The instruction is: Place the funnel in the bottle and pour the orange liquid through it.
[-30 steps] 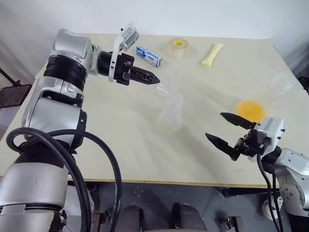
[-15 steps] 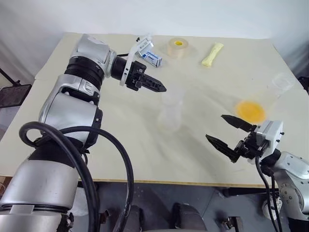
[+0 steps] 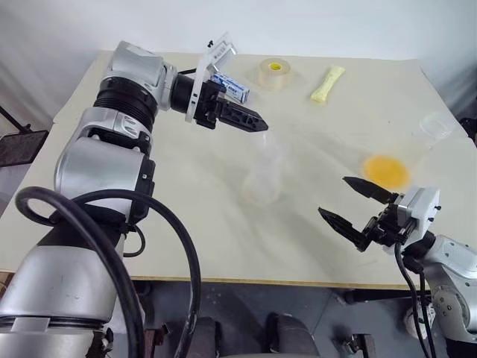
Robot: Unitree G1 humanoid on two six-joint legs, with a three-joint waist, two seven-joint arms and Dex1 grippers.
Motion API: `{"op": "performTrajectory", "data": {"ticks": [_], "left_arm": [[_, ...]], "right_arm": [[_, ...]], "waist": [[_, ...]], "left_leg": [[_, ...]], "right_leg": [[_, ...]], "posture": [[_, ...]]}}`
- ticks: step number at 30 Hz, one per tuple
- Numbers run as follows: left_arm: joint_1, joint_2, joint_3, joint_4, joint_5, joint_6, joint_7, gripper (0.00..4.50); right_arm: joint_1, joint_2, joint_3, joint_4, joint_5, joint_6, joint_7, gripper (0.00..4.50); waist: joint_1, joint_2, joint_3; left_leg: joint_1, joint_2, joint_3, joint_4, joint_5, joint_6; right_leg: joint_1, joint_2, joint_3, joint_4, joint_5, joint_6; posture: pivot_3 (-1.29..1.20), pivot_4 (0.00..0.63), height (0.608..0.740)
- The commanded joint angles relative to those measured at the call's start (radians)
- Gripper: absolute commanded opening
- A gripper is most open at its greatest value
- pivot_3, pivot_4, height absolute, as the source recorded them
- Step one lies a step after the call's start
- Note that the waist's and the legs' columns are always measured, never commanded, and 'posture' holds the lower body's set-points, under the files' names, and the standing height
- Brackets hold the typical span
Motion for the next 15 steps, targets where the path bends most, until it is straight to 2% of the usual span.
{"op": "performTrajectory", "data": {"ticks": [1,4,8,11,15], "left_arm": [[0.023,0.060,0.066,-0.056,-0.023,-0.108,0.022,4.49],[0.113,0.103,0.149,-0.132,-0.071,-0.240,0.061,4.49],[0.337,0.154,0.269,-0.357,-0.159,-0.388,0.095,4.49],[0.534,0.163,0.354,-0.537,-0.237,-0.495,0.103,4.49],[0.706,0.149,0.402,-0.682,-0.298,-0.588,0.117,4.49]], "right_arm": [[0.027,0.004,-0.063,-0.030,-0.003,-0.030,-0.029,4.50],[0.057,0.019,-0.088,-0.050,-0.011,-0.028,-0.072,4.50],[0.120,0.042,-0.122,-0.086,-0.057,-0.031,-0.149,4.50],[0.152,0.055,-0.154,-0.103,-0.099,-0.012,-0.232,4.50],[0.186,0.074,-0.185,-0.117,-0.126,0.034,-0.323,4.50]], "waist": [[0.000,0.000,0.000],[-0.002,0.000,0.000],[-0.002,0.001,0.000],[-0.002,0.001,0.000],[0.003,0.001,0.000]], "left_leg": [[0.000,0.000,0.000,0.000,0.000,0.000],[0.002,0.001,0.001,0.000,0.000,0.000],[0.002,0.001,0.000,0.000,0.000,0.000],[0.002,0.001,-0.001,0.001,0.000,0.000],[0.002,0.001,-0.001,0.002,0.000,0.000]], "right_leg": [[0.000,0.000,0.000,0.000,0.000,0.000],[0.000,0.000,0.000,0.002,0.000,0.000],[0.000,-0.001,0.001,0.003,0.000,0.000],[0.000,-0.001,0.001,0.003,0.000,0.000],[0.000,-0.001,0.001,0.004,0.000,0.000]], "posture": [[0.00,0.150,0.740],[0.00,0.150,0.740],[0.00,0.150,0.740],[0.00,0.150,0.740],[0.00,0.150,0.740]]}}
